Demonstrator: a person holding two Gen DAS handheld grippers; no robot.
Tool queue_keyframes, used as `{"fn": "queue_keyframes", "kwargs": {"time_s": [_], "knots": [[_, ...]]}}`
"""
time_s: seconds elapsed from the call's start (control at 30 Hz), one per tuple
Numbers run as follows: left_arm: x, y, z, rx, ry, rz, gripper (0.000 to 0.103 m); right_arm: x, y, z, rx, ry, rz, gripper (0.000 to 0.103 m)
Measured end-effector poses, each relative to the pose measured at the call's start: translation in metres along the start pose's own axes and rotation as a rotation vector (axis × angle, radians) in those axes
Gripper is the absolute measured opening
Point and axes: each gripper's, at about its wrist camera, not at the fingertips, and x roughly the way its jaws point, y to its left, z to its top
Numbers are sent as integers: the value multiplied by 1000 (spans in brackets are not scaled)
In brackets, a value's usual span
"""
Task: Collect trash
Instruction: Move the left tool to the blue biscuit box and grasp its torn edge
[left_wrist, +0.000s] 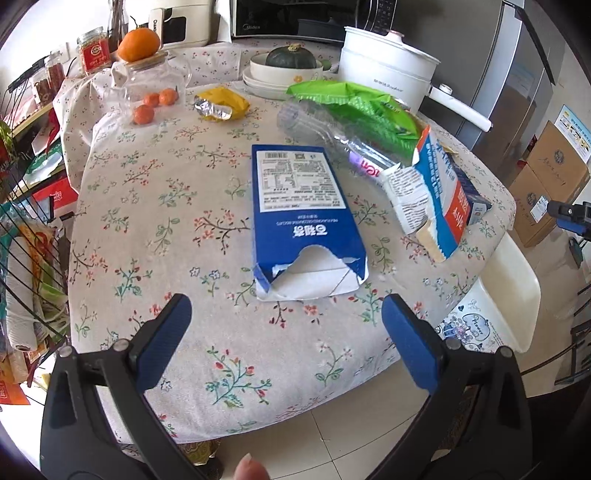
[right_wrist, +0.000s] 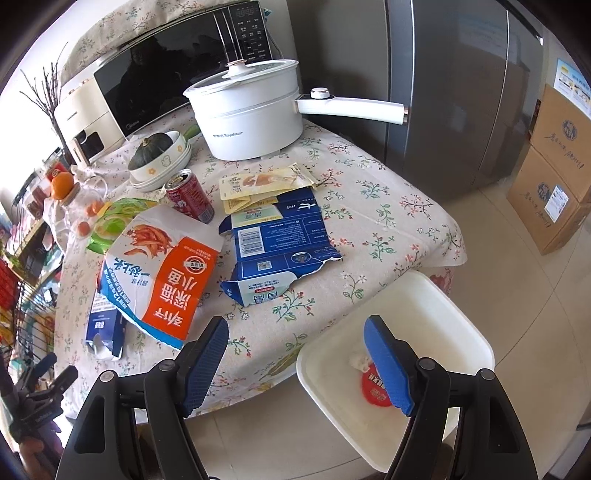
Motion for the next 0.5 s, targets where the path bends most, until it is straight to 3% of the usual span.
{"fn": "queue_keyframes", "kwargs": {"time_s": [0.27, 0.47, 0.5], "knots": [[35, 10, 1, 15, -9, 60, 102, 14, 29, 8, -27, 17, 18, 78], [55, 13, 6, -3, 3, 34, 78, 29, 41, 7, -39, 45, 15, 78], [55, 12, 8, 1, -2, 17, 64, 31, 43, 7, -39, 46, 15, 78]]}}
